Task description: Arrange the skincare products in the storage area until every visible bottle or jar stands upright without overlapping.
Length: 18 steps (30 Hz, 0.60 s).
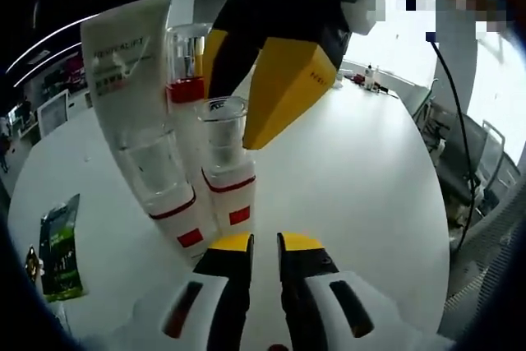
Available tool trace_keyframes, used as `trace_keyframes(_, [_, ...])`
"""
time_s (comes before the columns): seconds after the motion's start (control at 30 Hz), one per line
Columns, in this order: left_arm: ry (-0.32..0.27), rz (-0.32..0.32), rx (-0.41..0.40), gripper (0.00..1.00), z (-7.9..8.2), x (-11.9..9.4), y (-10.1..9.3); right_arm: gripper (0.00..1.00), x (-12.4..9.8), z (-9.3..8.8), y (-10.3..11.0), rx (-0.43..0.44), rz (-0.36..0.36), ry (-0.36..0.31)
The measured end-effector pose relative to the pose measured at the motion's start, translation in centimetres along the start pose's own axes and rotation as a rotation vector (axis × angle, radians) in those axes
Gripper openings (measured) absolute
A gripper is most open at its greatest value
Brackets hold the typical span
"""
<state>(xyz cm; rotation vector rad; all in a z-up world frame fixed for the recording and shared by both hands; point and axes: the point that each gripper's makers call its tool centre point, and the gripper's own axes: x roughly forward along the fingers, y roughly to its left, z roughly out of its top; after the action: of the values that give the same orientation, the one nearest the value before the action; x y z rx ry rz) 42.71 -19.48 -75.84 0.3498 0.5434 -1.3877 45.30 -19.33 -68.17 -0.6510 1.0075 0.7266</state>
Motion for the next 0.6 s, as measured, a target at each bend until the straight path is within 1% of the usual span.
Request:
trace_keyframes(0.17, [-0.002,0.001,0.002,0.06,0.2,0.0,0.0,0.13,-0.4,0.0,0.2,-0.002,-0.005,-0.001])
trace_keyframes(0.37, [-0.004,0.002,0.004,0.06,0.4,-0.2,-0.1,0.14,-0.8,-0.1,-0.1,0.0,-0.018,-0.006])
trace_keyframes(0.6, [-0.012,0.007,0.013,0.06,1.0,-0.6,-0.1,0.16,-1.7,-0.1,-0.2,0.002,-0.04,-0.008])
